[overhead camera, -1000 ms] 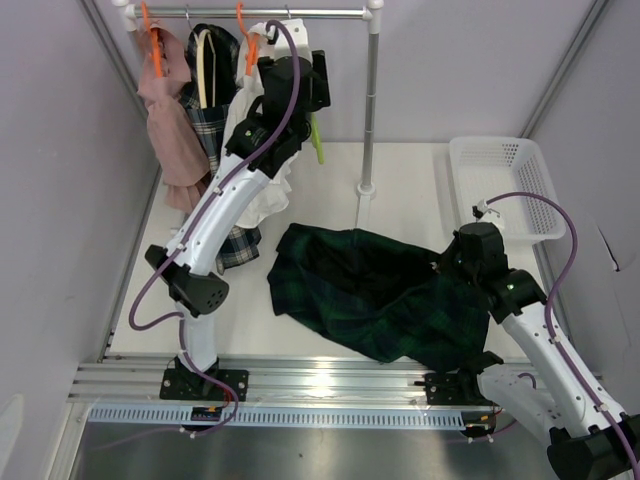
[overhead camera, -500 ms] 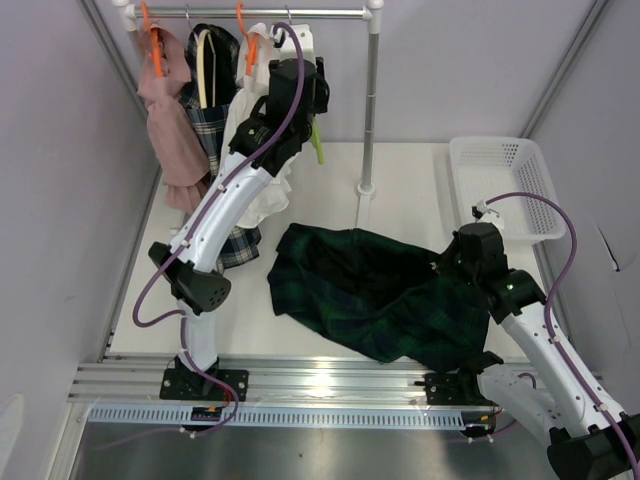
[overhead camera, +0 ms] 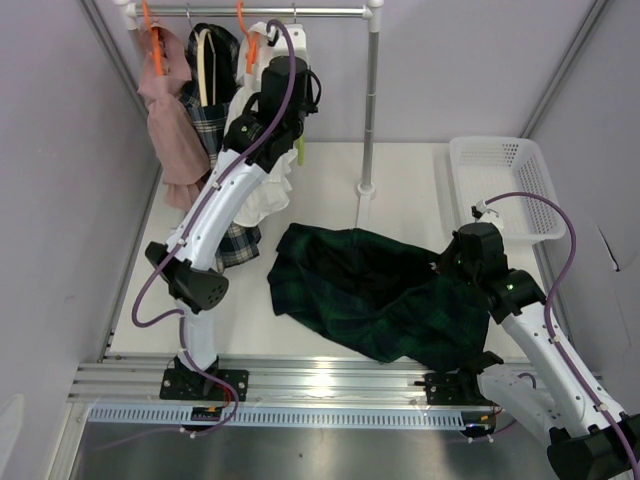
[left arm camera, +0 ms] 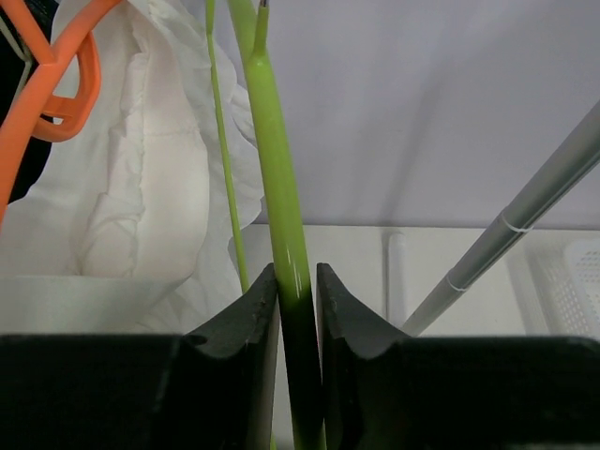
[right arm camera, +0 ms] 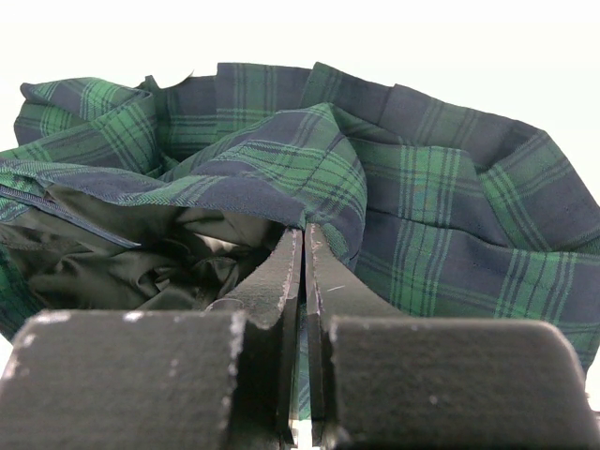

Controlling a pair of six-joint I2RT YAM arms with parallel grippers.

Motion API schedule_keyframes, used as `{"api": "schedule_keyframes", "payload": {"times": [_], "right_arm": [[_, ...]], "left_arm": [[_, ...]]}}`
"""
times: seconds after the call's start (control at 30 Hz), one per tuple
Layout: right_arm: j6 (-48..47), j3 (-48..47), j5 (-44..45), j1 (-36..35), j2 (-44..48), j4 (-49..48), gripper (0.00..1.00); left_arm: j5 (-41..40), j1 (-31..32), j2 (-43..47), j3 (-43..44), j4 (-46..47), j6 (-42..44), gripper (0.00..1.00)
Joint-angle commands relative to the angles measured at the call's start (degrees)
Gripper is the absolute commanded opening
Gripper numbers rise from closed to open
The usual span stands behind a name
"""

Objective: Place the skirt on the hanger

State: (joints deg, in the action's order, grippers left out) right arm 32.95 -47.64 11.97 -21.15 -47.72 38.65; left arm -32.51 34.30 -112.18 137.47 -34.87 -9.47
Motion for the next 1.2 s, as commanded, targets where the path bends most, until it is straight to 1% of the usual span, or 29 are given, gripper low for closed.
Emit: {"api": "schedule_keyframes", "payload": {"times": [0.0, 0.1, 0.13, 0.17, 0.2, 0.23, 0.27, 0.37, 0.47, 0.83, 0.93, 0.97, 1.0, 1.17], "right_arm": [[-0.6, 0.2, -0.5, 0.1, 0.1, -1.9, 0.00], [-0.7, 0.0, -0.6, 0.1, 0.0, -2.0, 0.00], [-0.7, 0.0, -0.5, 0.2, -0.1, -2.0, 0.00], [-0.7, 0.0, -0.5, 0.1, -0.2, -2.0, 0.00], [-0.8, -0.1, -0.5, 0.1, -0.2, -2.1, 0.00], [-0.8, 0.0, -0.6, 0.1, -0.2, -2.0, 0.00], [-0.8, -0.1, -0.6, 0.1, -0.1, -2.1, 0.00], [-0.8, -0.2, -0.6, 0.1, 0.0, -2.0, 0.00], [-0.9, -0.3, -0.5, 0.2, 0.0, -1.9, 0.00], [-1.3, -0.5, -0.5, 0.2, -0.3, -1.8, 0.00], [-1.4, -0.5, -0.4, 0.2, -0.3, -1.8, 0.00], [-1.4, -0.4, -0.4, 0.2, -0.3, -2.0, 0.00], [-1.4, -0.4, -0.5, 0.1, -0.4, -1.8, 0.00], [-1.4, -0.3, -0.4, 0.2, -0.4, -2.1, 0.00]], "left_arm": [[2.2, -0.6, 3.2, 1.6, -1.0, 0.9, 0.23], [3.2, -1.0, 4.2, 1.6, -1.0, 1.7, 0.18], [3.9, -1.3, 4.5, 1.6, -0.9, 2.3, 0.11], [4.7, -1.4, 4.8, 1.5, -0.7, 2.6, 0.08], [7.3, -1.7, 5.4, 1.3, -0.1, 2.9, 0.06], [8.5, -2.1, 5.7, 1.1, 0.3, 3.1, 0.01], [9.6, -2.4, 5.9, 0.6, 0.6, 3.2, 0.00], [13.5, -2.9, 7.3, -1.1, 2.7, 3.5, 0.00], [15.4, -3.1, 8.9, -2.7, 5.0, 3.3, 0.00], [19.8, -3.9, 10.7, -3.8, 4.7, 0.4, 0.00], [20.8, -4.0, 12.4, -5.8, 6.0, -0.2, 0.00], [21.1, -4.0, 13.1, -8.3, 6.7, -0.5, 0.00], [21.3, -4.1, 14.3, -9.0, 7.4, -0.5, 0.00], [22.8, -4.2, 15.6, -9.8, 5.7, -1.5, 0.00]]}}
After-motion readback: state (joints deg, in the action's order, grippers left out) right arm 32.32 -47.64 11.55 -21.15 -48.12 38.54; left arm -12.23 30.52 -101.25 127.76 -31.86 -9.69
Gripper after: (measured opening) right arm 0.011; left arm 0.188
